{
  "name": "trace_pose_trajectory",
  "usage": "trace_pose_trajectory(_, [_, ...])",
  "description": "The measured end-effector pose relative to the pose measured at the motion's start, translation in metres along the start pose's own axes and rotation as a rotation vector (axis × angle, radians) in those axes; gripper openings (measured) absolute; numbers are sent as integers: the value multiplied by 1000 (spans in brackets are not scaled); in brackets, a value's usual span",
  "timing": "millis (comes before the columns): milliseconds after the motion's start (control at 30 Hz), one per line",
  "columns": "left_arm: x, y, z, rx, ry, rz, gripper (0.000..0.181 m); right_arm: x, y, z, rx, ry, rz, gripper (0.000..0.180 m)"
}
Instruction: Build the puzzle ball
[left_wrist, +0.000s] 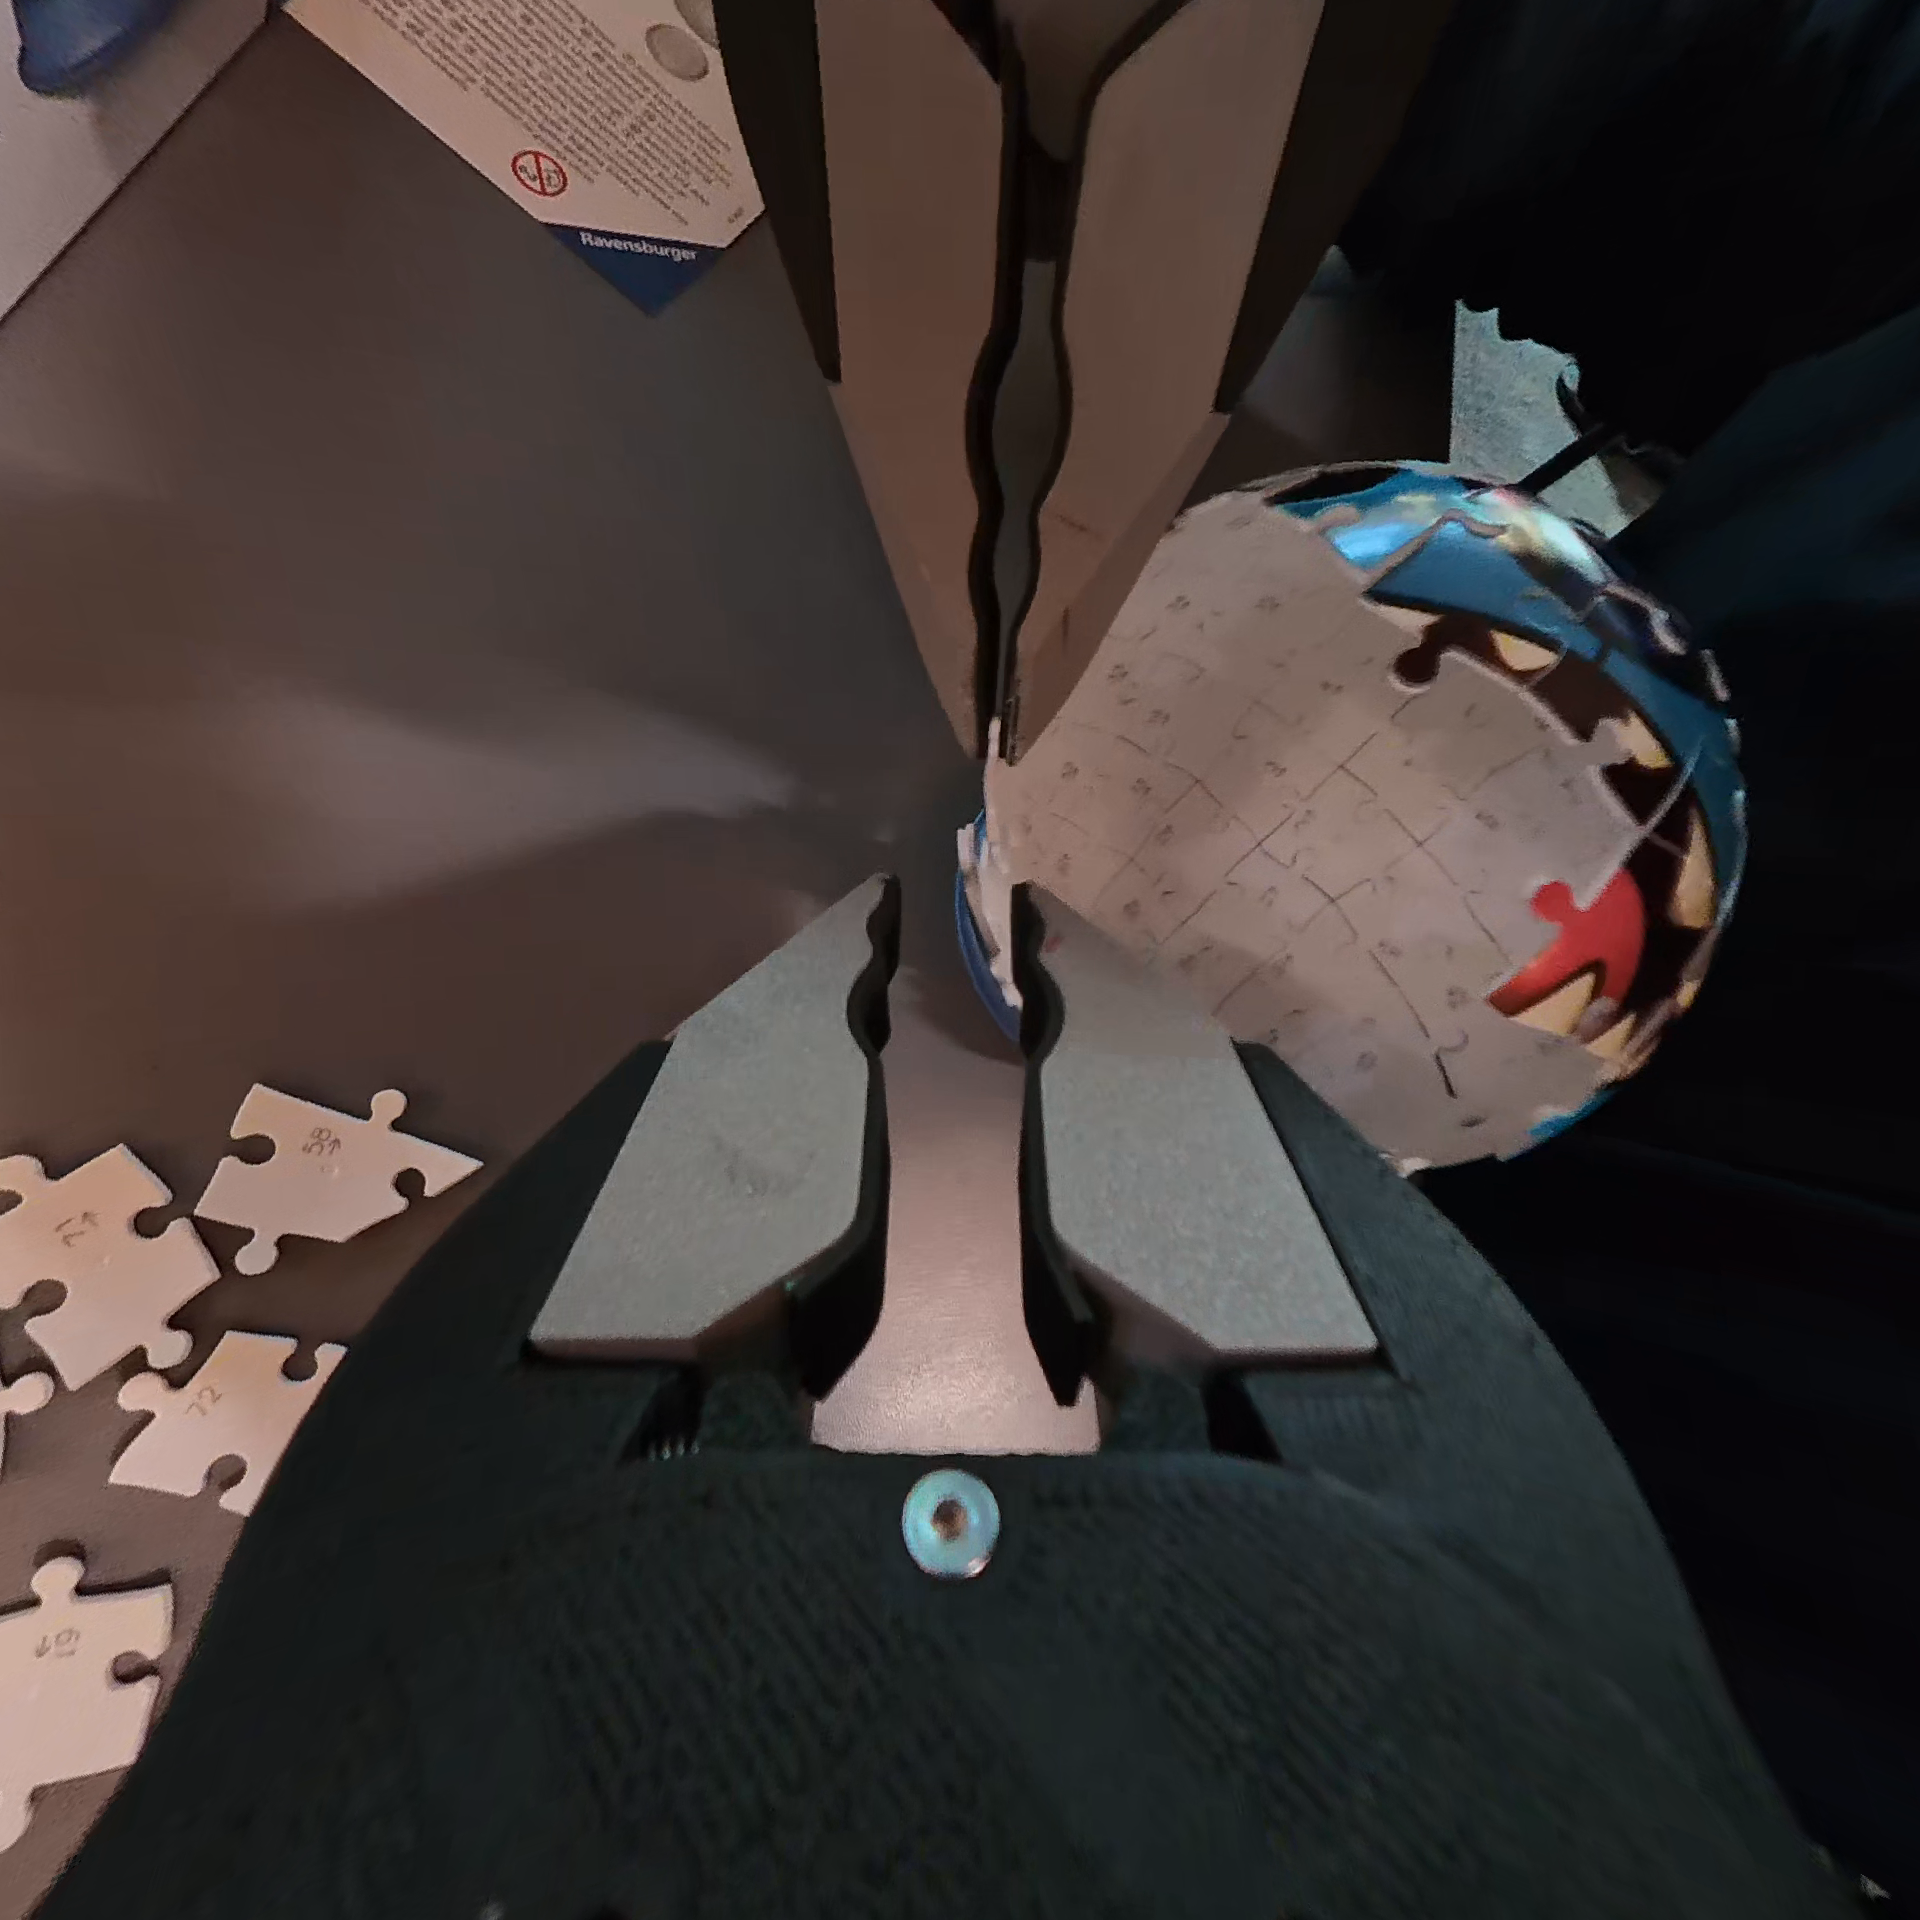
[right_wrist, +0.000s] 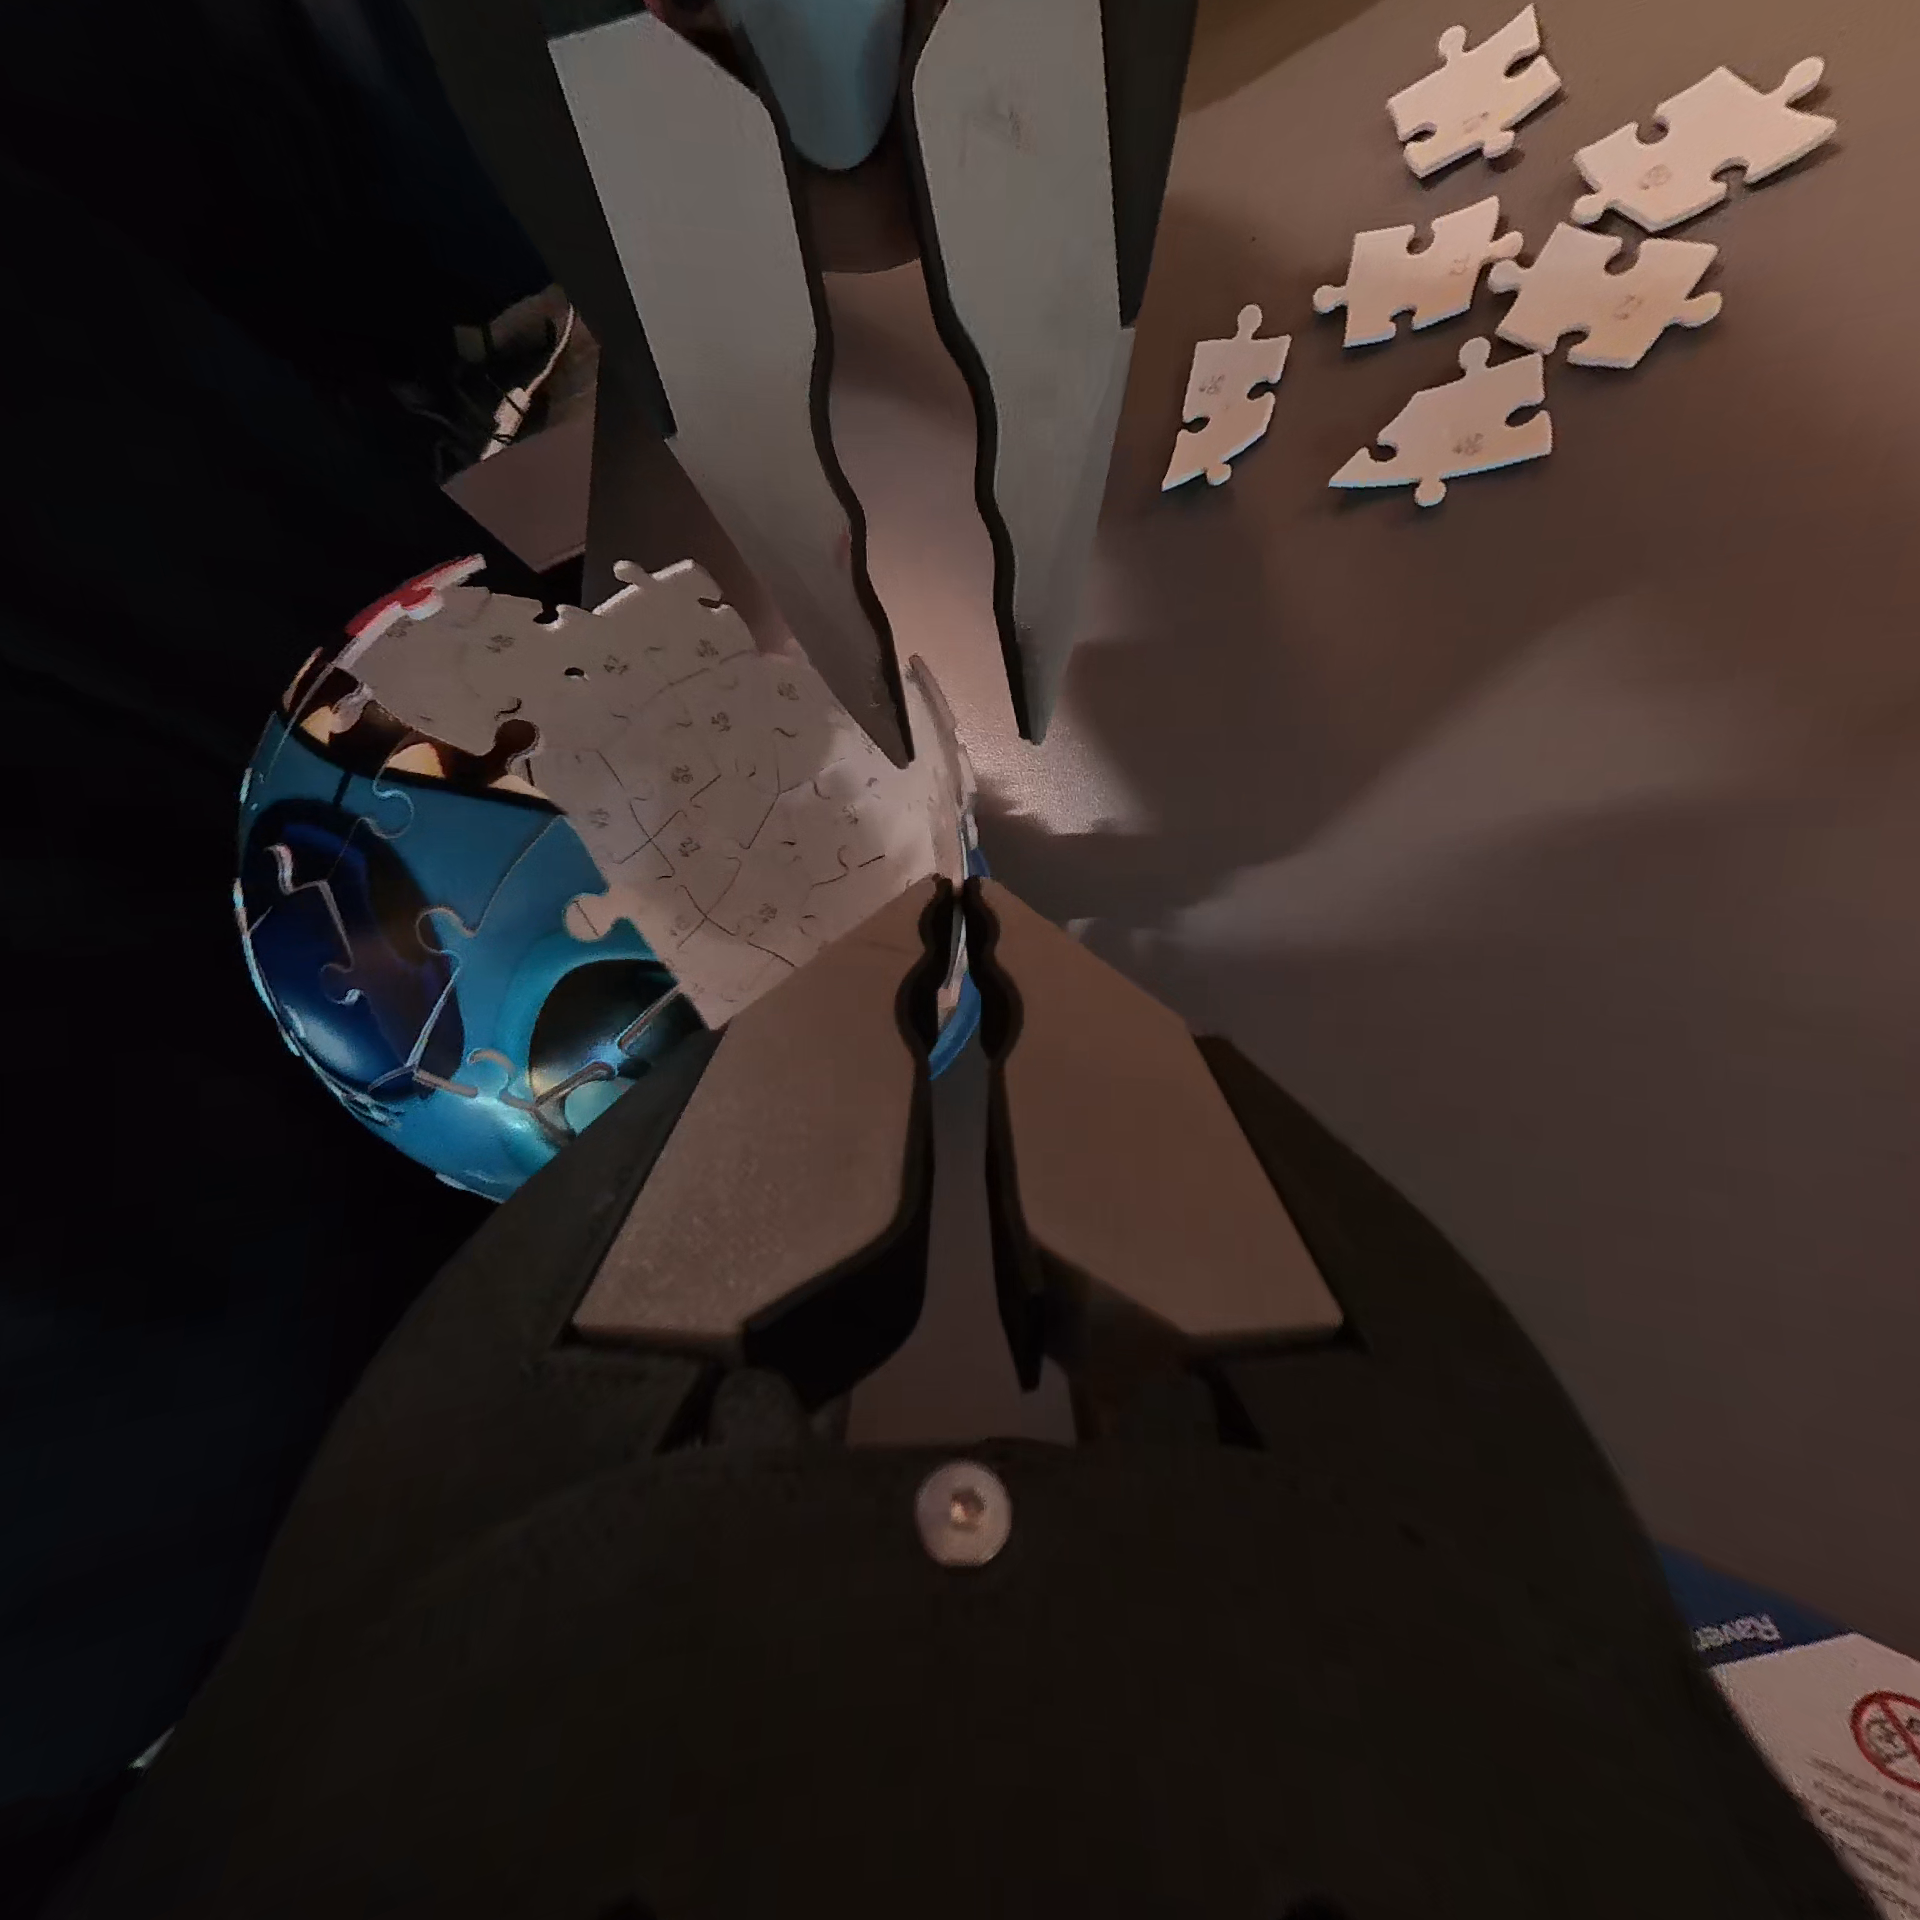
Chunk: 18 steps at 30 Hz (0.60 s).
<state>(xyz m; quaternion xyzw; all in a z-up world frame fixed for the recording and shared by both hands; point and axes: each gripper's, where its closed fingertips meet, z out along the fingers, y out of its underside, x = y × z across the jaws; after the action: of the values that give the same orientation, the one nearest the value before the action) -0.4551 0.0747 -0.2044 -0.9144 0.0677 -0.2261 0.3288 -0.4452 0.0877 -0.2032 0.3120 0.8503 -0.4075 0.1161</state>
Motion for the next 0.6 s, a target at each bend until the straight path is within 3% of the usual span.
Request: trace_pose_trajectory(600, [3,3,8,-61,-19,57,8,1,6,3,-44,-15,53,0])
